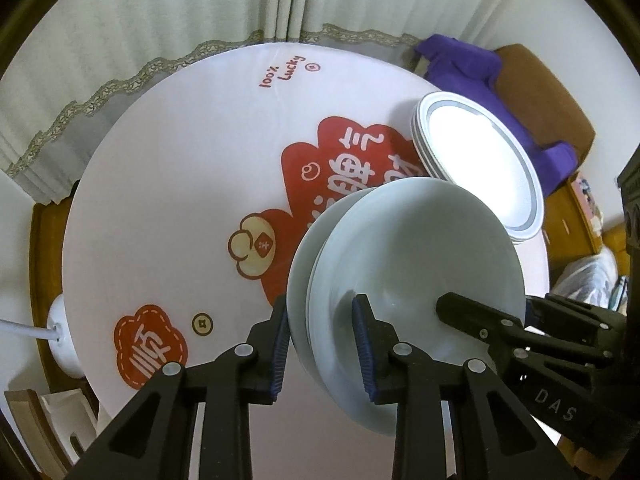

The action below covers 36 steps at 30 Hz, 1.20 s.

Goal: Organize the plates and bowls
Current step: 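Carry the gripped bowl stack toward the white plate stack with both tools, then lower the bowl stack onto the center of the plate stack with both tools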

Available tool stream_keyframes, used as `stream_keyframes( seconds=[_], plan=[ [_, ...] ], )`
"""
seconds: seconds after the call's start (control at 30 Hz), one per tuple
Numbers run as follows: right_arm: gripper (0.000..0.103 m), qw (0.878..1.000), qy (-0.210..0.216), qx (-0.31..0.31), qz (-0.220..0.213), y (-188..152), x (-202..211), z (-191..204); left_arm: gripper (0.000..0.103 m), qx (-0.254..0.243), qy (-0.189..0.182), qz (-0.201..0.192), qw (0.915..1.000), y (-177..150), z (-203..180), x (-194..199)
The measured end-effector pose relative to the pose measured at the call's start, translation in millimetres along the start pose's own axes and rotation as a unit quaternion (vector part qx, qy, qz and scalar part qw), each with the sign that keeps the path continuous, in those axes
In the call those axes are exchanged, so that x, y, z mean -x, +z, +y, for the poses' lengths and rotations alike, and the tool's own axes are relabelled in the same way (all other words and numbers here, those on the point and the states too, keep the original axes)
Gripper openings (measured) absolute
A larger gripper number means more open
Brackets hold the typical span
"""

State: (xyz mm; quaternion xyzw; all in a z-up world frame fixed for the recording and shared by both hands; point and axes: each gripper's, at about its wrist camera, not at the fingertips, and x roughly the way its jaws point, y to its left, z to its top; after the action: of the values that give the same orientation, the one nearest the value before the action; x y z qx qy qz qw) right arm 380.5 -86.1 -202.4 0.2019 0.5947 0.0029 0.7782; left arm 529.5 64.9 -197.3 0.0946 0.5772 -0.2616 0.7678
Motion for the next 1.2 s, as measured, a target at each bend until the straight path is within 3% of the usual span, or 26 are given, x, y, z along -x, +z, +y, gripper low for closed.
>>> stream_keyframes(
  seconds=[0.5, 0.9, 1.2],
  plan=[
    [0.026, 1.0, 0.013, 0.004, -0.008, 12, 28, -10, 0.023, -0.003, -0.008, -0.022, 0.9997, 12, -15, 21],
    [0.026, 0.999, 0.031, 0.009, 0.017, 15, 18, -24, 0.022, 0.025, -0.009, -0.013, 0.9996, 13, -22, 13],
    [0.026, 0.999, 0.044, 0.014, 0.012, 29, 30, -34, 0.021, 0.036, -0.009, -0.034, 0.9987, 20, -31, 27]
  ],
)
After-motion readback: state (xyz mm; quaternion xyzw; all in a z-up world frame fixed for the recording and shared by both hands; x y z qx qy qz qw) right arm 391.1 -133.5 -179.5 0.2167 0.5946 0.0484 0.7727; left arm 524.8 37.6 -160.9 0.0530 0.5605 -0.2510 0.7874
